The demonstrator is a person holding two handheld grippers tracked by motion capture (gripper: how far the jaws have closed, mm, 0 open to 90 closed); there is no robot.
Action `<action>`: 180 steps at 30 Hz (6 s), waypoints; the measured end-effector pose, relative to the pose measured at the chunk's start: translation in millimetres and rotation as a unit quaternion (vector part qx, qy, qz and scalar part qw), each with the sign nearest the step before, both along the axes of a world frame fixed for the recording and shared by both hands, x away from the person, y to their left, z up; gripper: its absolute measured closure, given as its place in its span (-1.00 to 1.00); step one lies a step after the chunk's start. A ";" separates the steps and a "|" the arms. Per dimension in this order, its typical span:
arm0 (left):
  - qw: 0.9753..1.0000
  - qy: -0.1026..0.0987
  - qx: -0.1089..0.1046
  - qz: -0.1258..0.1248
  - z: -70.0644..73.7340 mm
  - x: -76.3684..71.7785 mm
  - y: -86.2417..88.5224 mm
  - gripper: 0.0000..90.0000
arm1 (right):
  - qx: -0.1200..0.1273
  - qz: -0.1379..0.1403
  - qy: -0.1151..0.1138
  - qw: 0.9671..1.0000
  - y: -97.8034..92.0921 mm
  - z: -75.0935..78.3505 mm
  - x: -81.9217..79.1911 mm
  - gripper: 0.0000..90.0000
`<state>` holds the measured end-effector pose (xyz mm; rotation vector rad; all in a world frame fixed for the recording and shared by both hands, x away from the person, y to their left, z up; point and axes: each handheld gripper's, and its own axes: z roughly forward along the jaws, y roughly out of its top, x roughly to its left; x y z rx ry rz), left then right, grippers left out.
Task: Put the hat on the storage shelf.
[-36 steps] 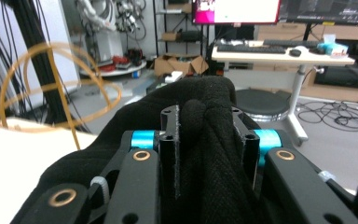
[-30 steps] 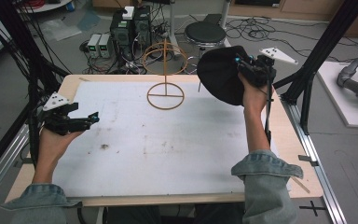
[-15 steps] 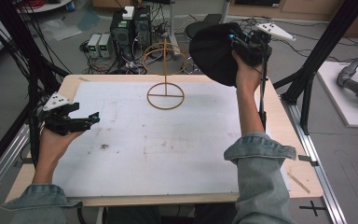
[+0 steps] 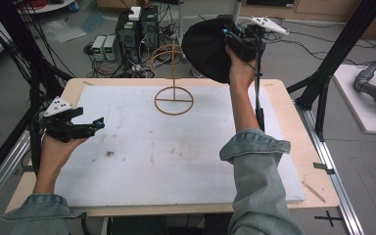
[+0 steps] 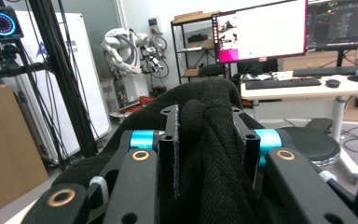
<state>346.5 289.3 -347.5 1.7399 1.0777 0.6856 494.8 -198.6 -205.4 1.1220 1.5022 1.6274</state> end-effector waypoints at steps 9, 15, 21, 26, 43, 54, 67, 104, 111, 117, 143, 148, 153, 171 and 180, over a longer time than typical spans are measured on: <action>1.000 -0.001 -0.001 -0.001 0.8 -1.0 1.0 -0.71 | 0.000 0.017 -0.001 1.000 23.4 -1.9 9.7 0.56; 1.000 -0.003 -0.003 -0.002 2.2 -3.1 1.4 -0.71 | -0.001 0.025 0.002 1.000 38.0 -1.3 16.5 0.56; 1.000 -0.005 -0.007 -0.001 2.6 -3.7 1.4 -0.71 | 0.001 0.031 0.001 1.000 49.8 -3.0 22.1 0.56; 1.000 -0.007 -0.007 -0.002 2.5 -3.5 1.8 -0.71 | -0.017 0.045 0.006 0.999 70.9 -3.0 27.1 0.55; 1.000 -0.005 -0.005 -0.005 2.2 -4.1 0.4 -0.71 | -0.056 0.065 0.018 0.996 101.6 -16.7 40.3 0.54; 1.000 -0.004 -0.003 -0.008 2.2 -4.5 -1.0 -0.71 | -0.095 0.074 0.025 0.992 118.9 -26.4 45.6 0.52; 1.000 -0.004 -0.002 -0.011 1.7 -5.0 -0.9 -0.71 | -0.128 0.067 0.038 0.989 130.5 -33.5 51.9 0.50; 1.000 -0.002 -0.003 -0.013 1.6 -5.4 -1.9 -0.70 | -0.150 0.075 0.064 0.984 134.2 -41.3 56.0 0.14; 1.000 -0.004 -0.004 -0.012 1.6 -5.4 -1.2 -0.70 | -0.158 0.074 0.061 0.983 134.8 -39.2 53.6 0.09; 1.000 -0.003 -0.002 -0.012 1.5 -5.3 -0.8 -0.70 | -0.153 0.068 0.060 0.984 128.5 -35.4 50.3 -0.09; 1.000 0.001 0.004 -0.014 -0.6 -2.0 -6.1 -0.70 | -0.160 0.037 0.090 0.982 34.0 -27.2 12.2 -0.52; 1.000 0.001 0.004 -0.014 -0.7 -0.5 -6.4 -0.70 | -0.160 0.039 0.096 0.982 12.3 -31.4 -4.1 -0.61; 1.000 0.002 0.006 -0.014 -1.1 0.8 -7.3 -0.70 | -0.161 0.039 0.103 0.981 -1.1 -37.8 -16.1 -0.68; 1.000 0.007 0.007 -0.011 -2.2 5.7 -8.5 -0.70 | -0.120 0.035 0.101 0.987 -57.6 -64.7 -74.6 -0.73; 1.000 0.008 0.006 -0.009 -2.1 6.4 -7.1 -0.70 | -0.098 0.028 0.113 0.988 -77.5 -104.0 -106.3 -0.73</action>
